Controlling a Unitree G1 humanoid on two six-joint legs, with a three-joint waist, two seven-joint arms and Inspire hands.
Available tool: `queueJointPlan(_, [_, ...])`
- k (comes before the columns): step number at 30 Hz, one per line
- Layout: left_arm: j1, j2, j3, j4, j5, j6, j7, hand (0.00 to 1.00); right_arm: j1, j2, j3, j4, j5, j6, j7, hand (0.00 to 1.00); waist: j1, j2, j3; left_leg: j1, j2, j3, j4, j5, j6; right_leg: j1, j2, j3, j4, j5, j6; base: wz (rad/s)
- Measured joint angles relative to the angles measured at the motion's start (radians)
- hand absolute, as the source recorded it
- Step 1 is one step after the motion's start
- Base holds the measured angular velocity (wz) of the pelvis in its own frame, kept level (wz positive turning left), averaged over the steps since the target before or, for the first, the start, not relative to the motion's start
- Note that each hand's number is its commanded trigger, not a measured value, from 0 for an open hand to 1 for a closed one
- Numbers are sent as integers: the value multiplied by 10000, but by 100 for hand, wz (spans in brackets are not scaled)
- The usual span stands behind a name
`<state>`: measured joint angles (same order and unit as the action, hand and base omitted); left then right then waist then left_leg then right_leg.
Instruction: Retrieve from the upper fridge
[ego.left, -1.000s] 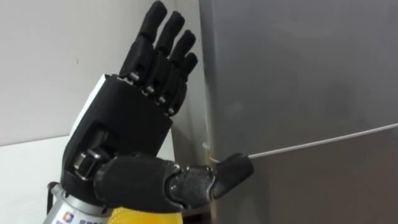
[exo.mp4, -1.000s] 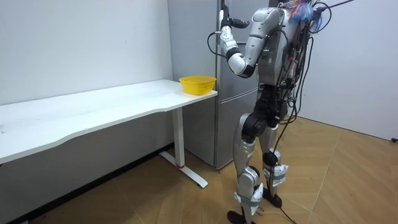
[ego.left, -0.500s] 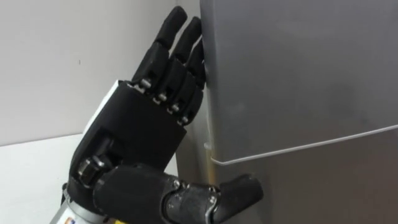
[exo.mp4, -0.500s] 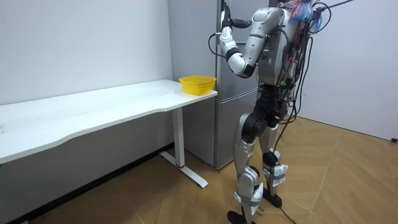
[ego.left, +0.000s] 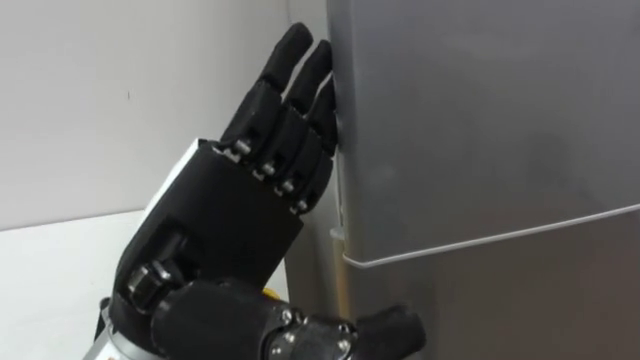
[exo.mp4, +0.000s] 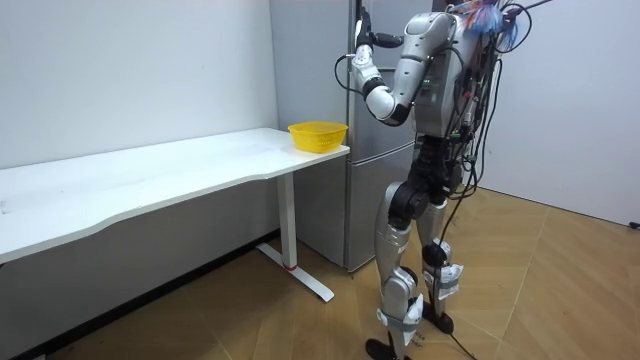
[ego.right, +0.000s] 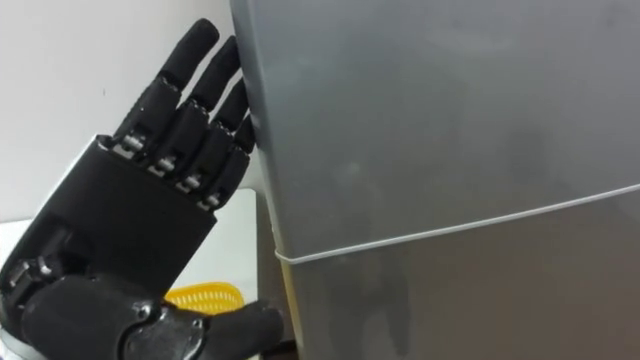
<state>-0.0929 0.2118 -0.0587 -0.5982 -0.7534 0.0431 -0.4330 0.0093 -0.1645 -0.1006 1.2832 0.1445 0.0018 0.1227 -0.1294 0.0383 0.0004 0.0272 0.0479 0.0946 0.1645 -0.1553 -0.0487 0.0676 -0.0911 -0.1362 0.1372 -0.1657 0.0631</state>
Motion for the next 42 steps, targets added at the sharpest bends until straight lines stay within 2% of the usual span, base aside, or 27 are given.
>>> queueJointPlan(1, [0, 0, 7, 0, 0, 5, -21, 84, -1, -4, 0, -4, 0, 1, 2, 0, 2, 4, -2, -1, 0, 0, 0, 0, 0, -1, 0, -1, 3, 0, 0, 0])
queueJointPlan(2, [0, 0, 8, 1, 0, 6, -26, 100, -3, -5, 3, -5, 0, 1, 3, 0, 2, 5, -3, -2, 0, 0, -1, 0, 0, 0, 0, -2, 4, 0, 0, 0])
queueJointPlan(8, [6, -35, 251, 204, 11, -113, 79, 100, 4, -6, 15, -83, -17, 6, 6, 0, 29, 55, -49, -8, 0, 15, -4, -10, 16, 1, 0, -11, 18, 1, 0, 0])
queueJointPlan(12, [6, -33, -71, 172, -4, -309, -148, 100, -70, -9, 13, -96, -348, -6, -1, 0, -7, 65, -66, -9, 0, 22, -3, -18, 28, 7, -2, -12, 21, 1, 0, 0])
queueJointPlan(13, [5, -32, -244, 104, -9, -329, -207, 65, -84, -17, 16, -97, -395, -6, 0, 0, -14, 76, -73, -10, 0, 22, -3, -18, 29, 8, -2, -14, 22, 1, 0, 0])
queueJointPlan(14, [5, -32, -336, 73, -9, -338, -252, 51, -86, -25, 16, -97, -413, -7, 1, 0, -15, 83, -78, -9, 0, 23, -4, -19, 29, 8, -2, -13, 21, 1, 0, 0])
queueJointPlan(15, [5, -19, -451, 65, -7, -338, -400, 0, -83, -45, 17, -96, -414, -7, 1, 0, -20, 94, -84, -9, 0, 24, -4, -19, 30, 9, -3, -12, 22, 1, 0, 0])
queueJointPlan(19, [4, 49, -1043, 60, -10, -176, -971, 0, -64, -166, 15, -95, -419, -6, 5, 0, -80, 213, -141, -4, 0, 35, -2, -19, 30, 15, -4, -9, 21, 1, 0, 0])
queueJointPlan(22, [5, 63, -1283, 7, -11, -107, -1529, 0, -86, -246, 8, -116, -616, -9, 29, 0, -145, 287, -131, 13, 3, 34, 8, -18, 31, 28, -5, -11, 35, 1, 0, 0])
queueJointPlan(25, [5, 94, -1506, -22, -14, 23, -2031, 0, -79, -273, 10, -128, -732, -9, 21, 0, -166, 264, -117, 32, 5, 36, 20, -18, 31, 42, -6, 0, 50, 1, 0, 0])
queueJointPlan(30, [5, 320, -1618, -23, -19, 67, -2578, 0, -65, -301, 10, -128, -763, -8, 26, 0, -282, 248, -105, 38, 7, 37, 21, -18, 32, 40, -6, 3, 66, 0, 0, 0])
queueJointPlan(37, [5, 320, -1619, -27, -38, 220, -3202, 0, -65, -301, 29, -125, -765, 0, 18, 0, -290, 189, -59, 15, 12, 69, -2, -21, 34, 19, -5, 4, 56, -1, 2, 0])
queueJointPlan(42, [5, 319, -1619, -27, -43, 236, -3294, 0, -67, -310, 159, -125, -765, 0, -5, 0, -295, 166, -42, 8, 16, 138, -18, -34, 51, 5, -5, 39, 29, -1, 3, -1])
